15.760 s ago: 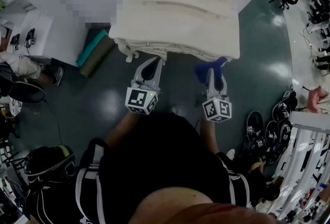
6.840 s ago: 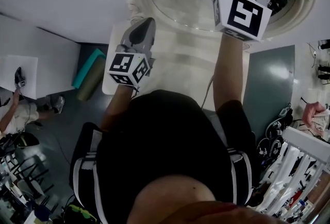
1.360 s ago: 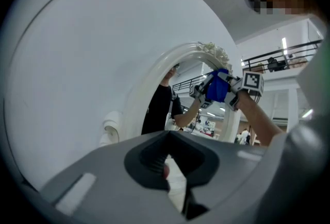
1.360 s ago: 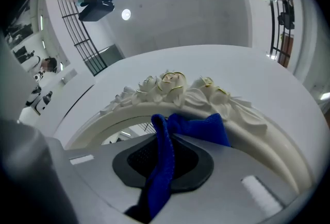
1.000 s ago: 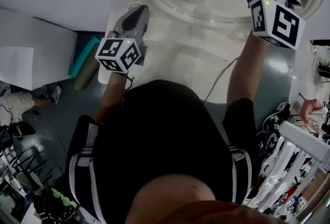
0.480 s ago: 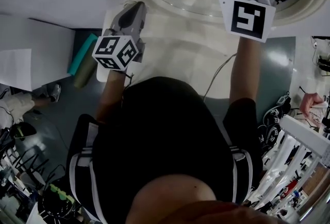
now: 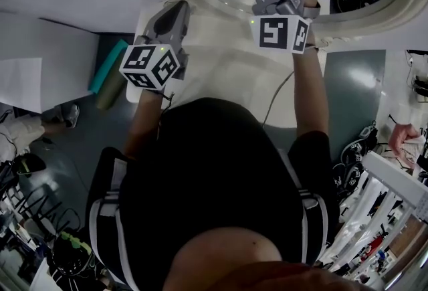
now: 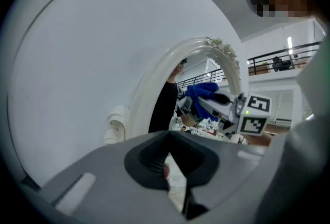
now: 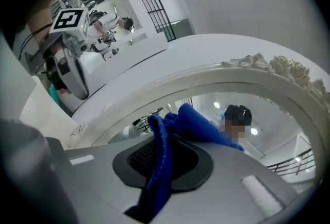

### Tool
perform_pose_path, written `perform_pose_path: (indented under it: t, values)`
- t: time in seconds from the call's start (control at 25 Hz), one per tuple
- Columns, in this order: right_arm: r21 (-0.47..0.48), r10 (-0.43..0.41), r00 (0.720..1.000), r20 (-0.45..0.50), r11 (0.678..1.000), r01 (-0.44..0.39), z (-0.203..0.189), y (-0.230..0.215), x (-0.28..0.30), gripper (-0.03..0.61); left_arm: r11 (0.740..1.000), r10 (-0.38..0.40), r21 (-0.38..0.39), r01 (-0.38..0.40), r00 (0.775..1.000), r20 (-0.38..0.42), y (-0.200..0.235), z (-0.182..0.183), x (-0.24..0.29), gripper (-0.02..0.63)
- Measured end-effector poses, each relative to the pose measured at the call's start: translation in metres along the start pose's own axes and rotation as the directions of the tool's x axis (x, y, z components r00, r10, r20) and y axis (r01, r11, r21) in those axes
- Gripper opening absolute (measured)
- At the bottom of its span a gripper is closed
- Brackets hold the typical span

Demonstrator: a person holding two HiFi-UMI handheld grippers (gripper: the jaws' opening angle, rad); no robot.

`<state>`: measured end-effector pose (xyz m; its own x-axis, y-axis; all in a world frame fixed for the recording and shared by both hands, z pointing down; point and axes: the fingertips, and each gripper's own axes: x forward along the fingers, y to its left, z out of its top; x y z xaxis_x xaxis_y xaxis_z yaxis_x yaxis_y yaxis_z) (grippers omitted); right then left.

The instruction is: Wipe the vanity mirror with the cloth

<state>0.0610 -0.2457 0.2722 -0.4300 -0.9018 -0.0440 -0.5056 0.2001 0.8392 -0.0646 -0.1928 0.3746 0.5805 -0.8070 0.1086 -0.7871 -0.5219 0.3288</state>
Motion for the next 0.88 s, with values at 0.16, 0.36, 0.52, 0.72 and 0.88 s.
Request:
perform_pose_path:
  t: [0.16, 0.36, 0.52, 0.72, 0.88]
  values:
    - [0.002, 0.067, 0.997, -0.03, 0.998, -0.067, -0.019, 0.044, 0.003, 0.041, 1.0, 0.003, 0.002, -0.003, 1.0, 0.001, 0.001, -0.001, -0.004, 0.011]
    - [0.015, 0.14, 0.988, -0.066, 0.99, -0.139, -0.053, 0.104, 0.006, 0.04, 1.0, 0.019, 0.0, -0.019, 1.0, 0.002, 0.006, -0.002, -0.006, 0.011]
    - [0.062, 0.2, 0.975, -0.099, 0.979, -0.195, -0.083, 0.152, 0.008, 0.04, 0.999, 0.034, -0.005, -0.034, 0.999, 0.002, 0.014, -0.004, -0.008, 0.011]
    - [0.097, 0.286, 0.949, -0.134, 0.957, -0.274, -0.113, 0.195, 0.002, 0.04, 0.999, 0.049, -0.007, -0.049, 0.999, -0.003, 0.018, -0.007, -0.011, 0.011]
    - [0.133, 0.303, 0.944, -0.127, 0.949, -0.287, -0.125, 0.208, -0.001, 0.04, 0.999, 0.052, -0.009, -0.052, 0.999, -0.002, 0.018, -0.008, -0.012, 0.011]
